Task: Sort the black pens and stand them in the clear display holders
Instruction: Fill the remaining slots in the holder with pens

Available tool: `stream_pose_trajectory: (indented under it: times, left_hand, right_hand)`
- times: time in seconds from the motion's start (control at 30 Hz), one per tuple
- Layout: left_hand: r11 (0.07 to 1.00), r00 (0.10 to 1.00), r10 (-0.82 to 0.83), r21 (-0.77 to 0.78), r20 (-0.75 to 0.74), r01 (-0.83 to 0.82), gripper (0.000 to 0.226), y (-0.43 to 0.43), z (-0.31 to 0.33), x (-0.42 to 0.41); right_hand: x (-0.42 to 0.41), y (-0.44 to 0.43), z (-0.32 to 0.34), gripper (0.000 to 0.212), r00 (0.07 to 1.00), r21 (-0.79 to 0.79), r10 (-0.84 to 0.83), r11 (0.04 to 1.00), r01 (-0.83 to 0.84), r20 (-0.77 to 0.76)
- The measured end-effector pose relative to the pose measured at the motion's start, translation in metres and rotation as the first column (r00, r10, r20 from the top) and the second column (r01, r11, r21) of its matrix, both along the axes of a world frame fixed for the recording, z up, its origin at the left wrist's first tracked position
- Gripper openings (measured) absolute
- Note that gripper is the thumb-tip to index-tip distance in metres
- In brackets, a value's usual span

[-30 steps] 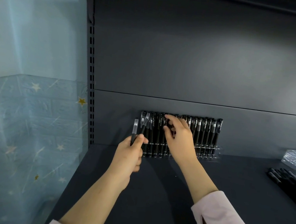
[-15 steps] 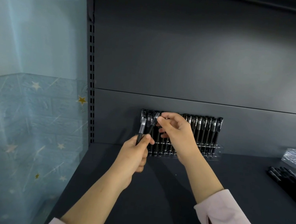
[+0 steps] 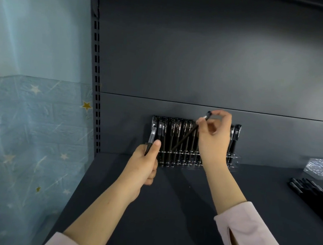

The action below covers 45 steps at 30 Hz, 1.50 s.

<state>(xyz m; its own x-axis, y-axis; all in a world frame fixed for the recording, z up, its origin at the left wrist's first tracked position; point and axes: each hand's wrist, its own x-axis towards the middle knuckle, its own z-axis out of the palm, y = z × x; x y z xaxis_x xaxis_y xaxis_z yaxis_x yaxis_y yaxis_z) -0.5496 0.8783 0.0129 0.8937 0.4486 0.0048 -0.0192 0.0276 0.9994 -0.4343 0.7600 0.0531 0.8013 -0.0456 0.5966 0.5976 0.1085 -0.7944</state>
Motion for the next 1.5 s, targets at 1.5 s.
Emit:
stream_pose_trajectory:
  times: [1.5]
  left_hand:
    - [0.081,0.972,0.074,0.97,0.224,-0.229,0.042,0.026,-0.049,0.029]
  right_hand:
    - [0.006,-0.023,0.005,0.022,0.99,-0.148,-0.078,0.984,0.095,0.117]
